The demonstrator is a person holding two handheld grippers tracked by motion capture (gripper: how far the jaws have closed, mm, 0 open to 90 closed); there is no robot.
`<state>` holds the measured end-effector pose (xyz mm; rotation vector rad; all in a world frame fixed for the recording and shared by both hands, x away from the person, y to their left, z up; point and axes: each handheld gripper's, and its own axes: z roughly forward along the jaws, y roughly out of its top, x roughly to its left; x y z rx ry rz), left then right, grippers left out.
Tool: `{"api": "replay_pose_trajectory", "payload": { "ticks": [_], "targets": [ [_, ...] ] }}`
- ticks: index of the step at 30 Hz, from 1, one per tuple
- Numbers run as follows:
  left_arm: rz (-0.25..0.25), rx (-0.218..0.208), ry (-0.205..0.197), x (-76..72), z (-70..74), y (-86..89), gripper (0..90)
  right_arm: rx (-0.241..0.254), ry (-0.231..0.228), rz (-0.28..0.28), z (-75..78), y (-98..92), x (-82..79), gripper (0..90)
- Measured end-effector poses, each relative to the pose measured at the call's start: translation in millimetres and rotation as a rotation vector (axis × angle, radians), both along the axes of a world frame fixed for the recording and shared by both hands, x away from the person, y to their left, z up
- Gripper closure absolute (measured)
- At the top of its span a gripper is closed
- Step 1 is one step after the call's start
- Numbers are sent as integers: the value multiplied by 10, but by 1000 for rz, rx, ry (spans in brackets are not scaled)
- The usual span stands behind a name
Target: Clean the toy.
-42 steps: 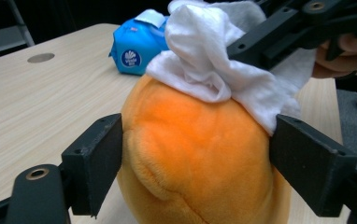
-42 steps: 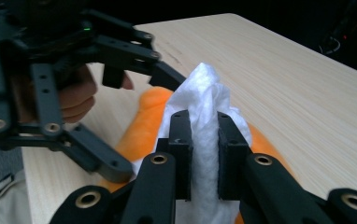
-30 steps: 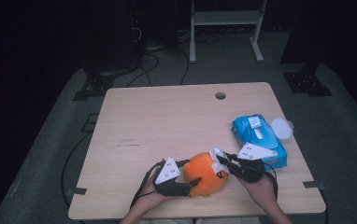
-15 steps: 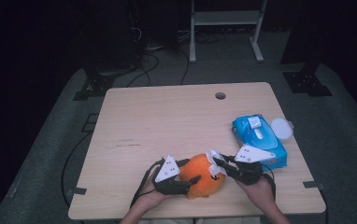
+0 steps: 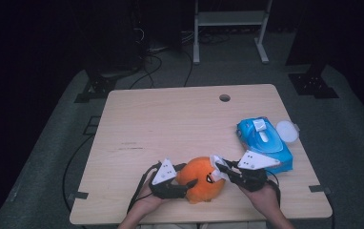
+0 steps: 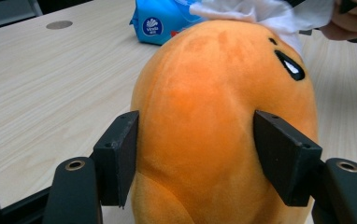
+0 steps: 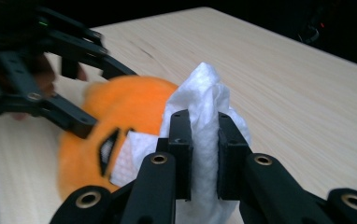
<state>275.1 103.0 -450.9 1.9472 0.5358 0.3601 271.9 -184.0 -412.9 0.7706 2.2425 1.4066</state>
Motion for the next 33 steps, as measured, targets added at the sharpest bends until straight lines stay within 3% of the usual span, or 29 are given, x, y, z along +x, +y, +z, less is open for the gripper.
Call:
{"api": "replay_pose_trajectory", "payload": {
  "ticks": [3,6,8,10,17,19,22,23,25,30,33],
  "targets": [
    [1,-4,3,9,-8,7,345,5,18,-12,-3,-40,9,789],
    [6,-11,13,21,-17,22,345,24,-9,59,65,57,-80,789],
    [6,-10,11,26,-20,35,344,-3,-34,101,85,152,-137,788],
    [10,-13,16,24,-20,42,344,-41,-60,89,73,189,-148,789],
    [12,-19,19,28,-25,35,342,-45,7,-38,-33,-74,34,789],
    [14,-23,19,36,-33,38,339,-44,-11,-21,-1,-30,-15,789],
    [14,-24,22,36,-37,47,338,-32,-46,54,67,128,-118,788],
    [15,-23,22,35,-36,50,339,-48,-57,61,70,170,-135,788],
    [18,-28,26,28,-35,45,338,-53,-50,55,46,166,-109,788],
    [16,-18,10,4,-15,-23,337,-35,13,-25,-29,-15,46,787],
    [9,-16,-2,-19,-6,-47,332,-14,-3,-4,25,27,5,787]
  ]
}}
